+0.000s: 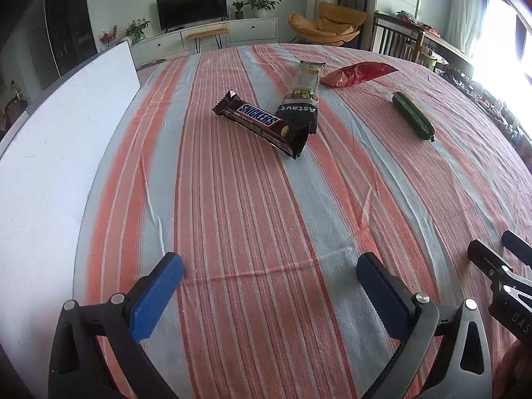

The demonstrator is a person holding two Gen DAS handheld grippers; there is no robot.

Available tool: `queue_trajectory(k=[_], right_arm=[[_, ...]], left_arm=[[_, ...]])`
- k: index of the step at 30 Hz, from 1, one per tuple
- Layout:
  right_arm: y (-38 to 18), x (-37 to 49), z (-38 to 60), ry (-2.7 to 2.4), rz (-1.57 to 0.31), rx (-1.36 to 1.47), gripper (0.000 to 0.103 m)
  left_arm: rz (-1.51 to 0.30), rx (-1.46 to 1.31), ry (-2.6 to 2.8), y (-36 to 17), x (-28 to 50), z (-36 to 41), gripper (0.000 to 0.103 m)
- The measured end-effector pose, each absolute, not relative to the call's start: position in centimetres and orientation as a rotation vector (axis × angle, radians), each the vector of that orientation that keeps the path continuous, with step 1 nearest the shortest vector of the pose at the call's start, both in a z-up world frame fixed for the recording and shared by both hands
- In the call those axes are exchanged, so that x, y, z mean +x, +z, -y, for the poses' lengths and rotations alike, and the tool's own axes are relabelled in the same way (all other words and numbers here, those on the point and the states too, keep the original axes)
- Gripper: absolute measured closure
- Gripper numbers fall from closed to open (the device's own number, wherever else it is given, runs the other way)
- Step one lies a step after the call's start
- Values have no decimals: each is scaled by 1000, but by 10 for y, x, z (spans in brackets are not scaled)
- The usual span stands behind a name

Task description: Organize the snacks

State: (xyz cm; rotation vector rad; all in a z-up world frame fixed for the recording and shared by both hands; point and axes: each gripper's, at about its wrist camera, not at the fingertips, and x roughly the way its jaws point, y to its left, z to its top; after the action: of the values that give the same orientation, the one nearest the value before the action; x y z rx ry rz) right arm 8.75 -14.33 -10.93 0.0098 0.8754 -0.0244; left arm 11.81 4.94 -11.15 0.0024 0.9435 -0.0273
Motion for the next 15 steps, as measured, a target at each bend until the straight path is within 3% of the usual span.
queue_trajectory(k=[15], right_arm=[[-108,87,144,-24,-876,10,18]], left_arm=[[-943,3,-28,-112,119,-49,0]])
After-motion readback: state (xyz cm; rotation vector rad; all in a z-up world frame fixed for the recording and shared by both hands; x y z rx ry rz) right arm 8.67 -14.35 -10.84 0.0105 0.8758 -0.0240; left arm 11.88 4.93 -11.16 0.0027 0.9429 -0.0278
